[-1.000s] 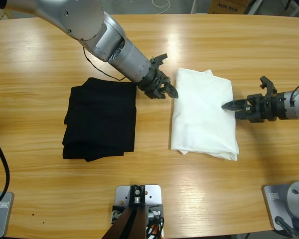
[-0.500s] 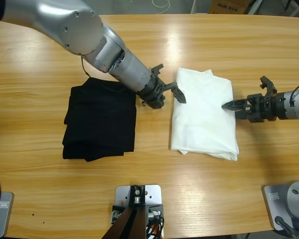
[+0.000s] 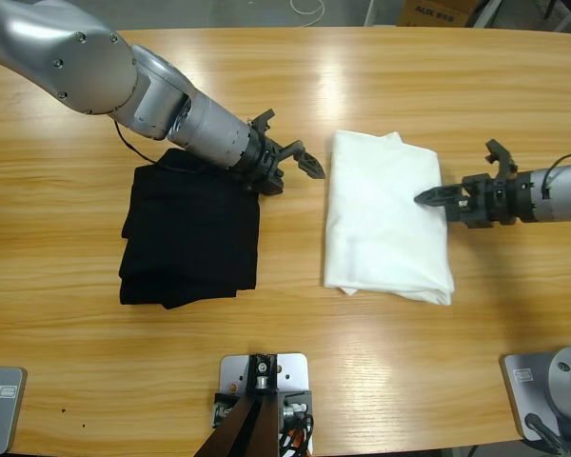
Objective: Fold clothes
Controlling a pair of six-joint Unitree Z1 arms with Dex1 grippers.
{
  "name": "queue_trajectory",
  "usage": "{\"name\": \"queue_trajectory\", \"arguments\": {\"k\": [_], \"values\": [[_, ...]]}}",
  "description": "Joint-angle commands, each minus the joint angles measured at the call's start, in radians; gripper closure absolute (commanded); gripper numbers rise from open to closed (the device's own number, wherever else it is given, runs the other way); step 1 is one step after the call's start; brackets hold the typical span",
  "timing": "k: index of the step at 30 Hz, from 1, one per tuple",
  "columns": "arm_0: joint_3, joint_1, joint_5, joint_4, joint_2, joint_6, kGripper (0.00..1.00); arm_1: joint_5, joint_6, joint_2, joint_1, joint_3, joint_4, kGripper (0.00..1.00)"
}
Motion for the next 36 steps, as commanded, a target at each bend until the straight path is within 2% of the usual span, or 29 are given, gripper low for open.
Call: {"name": "queue_trajectory", "arguments": {"k": [1,12,14,25,33,36], "values": [[0.066,0.006,0.016,-0.027,0.025,-0.030,0.049,-0.015,0.070,0.112,0.114,-0.026,0.000,0.372],[0.019,-0.085,0.029,-0.060,0.055,-0.088,0.060,-0.020,0.089,0.127,0.143,-0.025,-0.012,0.371],[0.002,-0.097,0.045,-0.059,0.062,-0.097,0.115,-0.020,0.089,0.127,0.143,-0.025,-0.014,0.371],[-0.031,-0.110,0.077,-0.050,0.076,-0.105,0.229,-0.019,0.103,0.105,0.161,-0.022,-0.013,0.372],[-0.039,-0.113,0.075,-0.042,0.078,-0.101,0.234,-0.019,0.122,0.112,0.179,-0.022,-0.026,0.370],[-0.050,-0.112,0.071,0.049,0.065,-0.089,0.220,-0.019,0.123,0.111,0.179,-0.018,-0.028,0.370]]}}
